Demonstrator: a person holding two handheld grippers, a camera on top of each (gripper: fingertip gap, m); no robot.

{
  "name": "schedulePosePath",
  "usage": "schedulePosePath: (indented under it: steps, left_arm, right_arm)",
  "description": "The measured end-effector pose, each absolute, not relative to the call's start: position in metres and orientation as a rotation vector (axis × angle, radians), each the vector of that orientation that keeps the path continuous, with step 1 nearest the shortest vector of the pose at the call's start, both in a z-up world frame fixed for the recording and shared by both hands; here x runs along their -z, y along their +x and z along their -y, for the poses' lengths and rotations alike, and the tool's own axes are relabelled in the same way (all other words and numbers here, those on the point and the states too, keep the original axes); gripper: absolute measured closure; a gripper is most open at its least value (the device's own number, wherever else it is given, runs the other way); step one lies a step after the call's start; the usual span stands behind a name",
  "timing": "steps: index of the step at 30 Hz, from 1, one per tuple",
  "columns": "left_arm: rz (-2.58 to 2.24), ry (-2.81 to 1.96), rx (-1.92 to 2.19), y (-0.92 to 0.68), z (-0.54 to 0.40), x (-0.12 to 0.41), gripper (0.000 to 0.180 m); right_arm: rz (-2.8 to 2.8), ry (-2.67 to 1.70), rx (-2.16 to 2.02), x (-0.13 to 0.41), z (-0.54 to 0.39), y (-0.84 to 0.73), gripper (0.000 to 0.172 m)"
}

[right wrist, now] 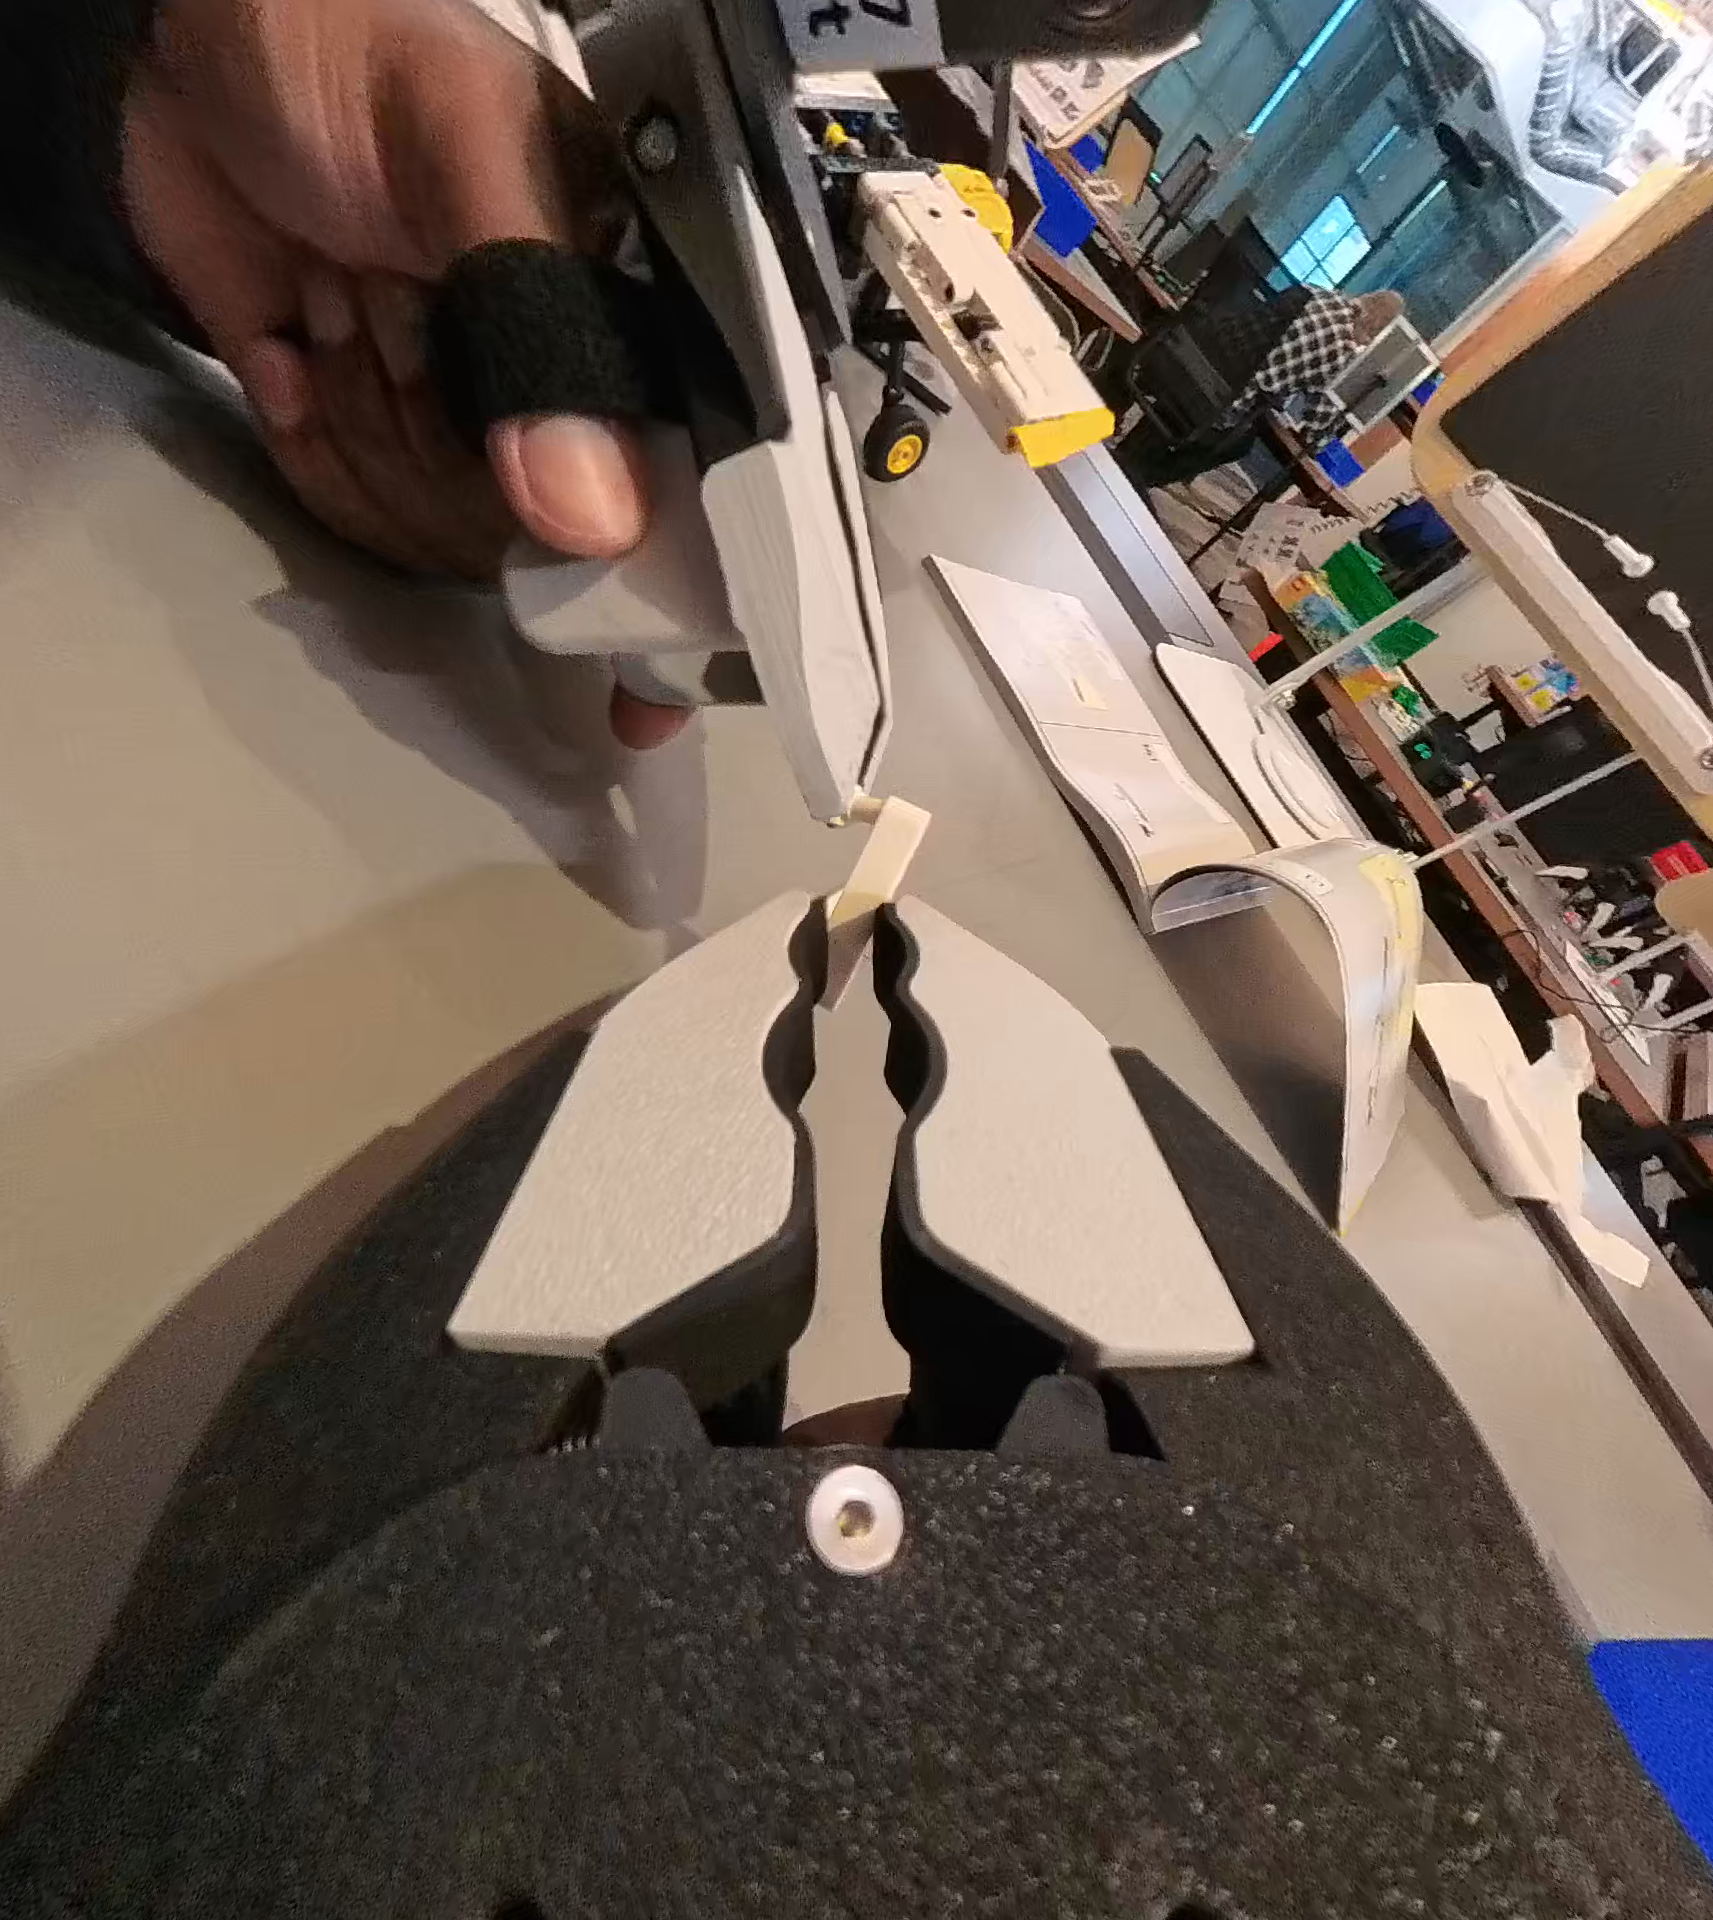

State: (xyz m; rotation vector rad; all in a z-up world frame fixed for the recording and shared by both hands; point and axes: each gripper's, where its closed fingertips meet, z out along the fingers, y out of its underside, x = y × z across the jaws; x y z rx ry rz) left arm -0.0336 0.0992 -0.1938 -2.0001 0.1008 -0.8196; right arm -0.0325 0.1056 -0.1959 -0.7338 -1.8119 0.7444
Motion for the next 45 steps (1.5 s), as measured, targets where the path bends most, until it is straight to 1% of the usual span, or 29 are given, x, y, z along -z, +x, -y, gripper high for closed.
schedulePosePath:
  steps: [3,11,22,29,36,41,45]
  left_arm:
    - [-0.071,-2.012,0.862,-0.03,-0.1,0.195,0.173]
    - [-0.01,-2.068,0.77,-0.035,-0.103,0.204,0.173]
    - [-0.082,-2.151,0.672,-0.031,-0.101,0.215,0.173]
    - [-0.118,-2.22,0.665,-0.031,-0.097,0.223,0.173]
    - [-0.286,-2.288,0.418,-0.037,-0.094,0.231,0.173]
    - [-0.193,-2.255,0.573,-0.036,-0.094,0.225,0.173]
    - [-0.197,-2.258,0.559,-0.037,-0.093,0.226,0.173]
  right_arm:
    - [1.826,-0.714,-0.72,0.199,-0.106,-0.031,0.163]
    - [1.806,-0.701,-0.549,0.205,-0.113,-0.035,0.163]
    - [1.876,-0.766,-0.54,0.215,-0.116,-0.034,0.164]
    - [1.957,-0.974,-0.65,0.222,-0.117,-0.029,0.164]
    - [2.032,-1.184,-0.777,0.23,-0.112,-0.028,0.164]
    - [2.011,-1.223,-0.789,0.23,-0.109,-0.03,0.164]
    - [2.03,-1.269,-0.724,0.236,-0.111,-0.028,0.164]
